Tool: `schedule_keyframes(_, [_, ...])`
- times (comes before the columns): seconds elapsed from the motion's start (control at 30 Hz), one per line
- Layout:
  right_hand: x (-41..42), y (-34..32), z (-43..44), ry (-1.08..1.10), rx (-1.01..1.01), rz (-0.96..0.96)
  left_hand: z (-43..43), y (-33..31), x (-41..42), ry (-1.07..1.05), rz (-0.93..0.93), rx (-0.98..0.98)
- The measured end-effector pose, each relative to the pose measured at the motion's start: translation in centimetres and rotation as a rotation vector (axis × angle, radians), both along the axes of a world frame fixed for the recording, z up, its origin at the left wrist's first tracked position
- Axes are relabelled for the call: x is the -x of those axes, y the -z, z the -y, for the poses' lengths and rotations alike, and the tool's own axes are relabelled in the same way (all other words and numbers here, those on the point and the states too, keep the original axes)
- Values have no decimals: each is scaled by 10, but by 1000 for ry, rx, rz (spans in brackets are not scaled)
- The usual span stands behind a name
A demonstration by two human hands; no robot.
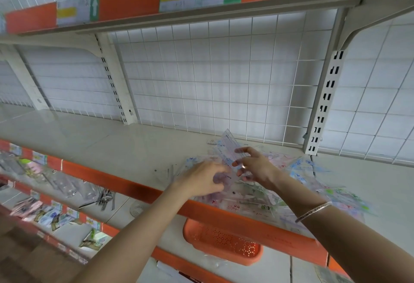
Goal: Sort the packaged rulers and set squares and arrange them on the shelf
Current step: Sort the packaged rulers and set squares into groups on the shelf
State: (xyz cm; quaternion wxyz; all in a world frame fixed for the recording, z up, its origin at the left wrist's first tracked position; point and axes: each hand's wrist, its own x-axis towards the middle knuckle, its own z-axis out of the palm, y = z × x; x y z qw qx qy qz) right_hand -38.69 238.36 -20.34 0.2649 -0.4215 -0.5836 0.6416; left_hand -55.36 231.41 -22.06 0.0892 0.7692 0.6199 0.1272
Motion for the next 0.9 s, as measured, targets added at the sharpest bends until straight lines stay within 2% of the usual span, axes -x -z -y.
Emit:
schedule_keyframes(0.37, [-7,6,7,32,-19,29,0,13,2,170,-459,-175])
schedule_keyframes(0.57, [-11,8,13,38,-24,52,2,15,4,325,-583,-420])
schedule_keyframes(0.63, [-13,7,14,46,-21,50,0,12,2,301,-552,-468])
schedule_keyframes(0.7, [-15,6,13,55,-17,53,0,11,-1,251,-442,-515])
schedule_keyframes(0.83, [-20,6,11,60,2,51,6,18,-9,78,13,-686])
schedule_keyframes(0.9, [-22,6,11,57,32,47,11,16,-19,50,137,-763])
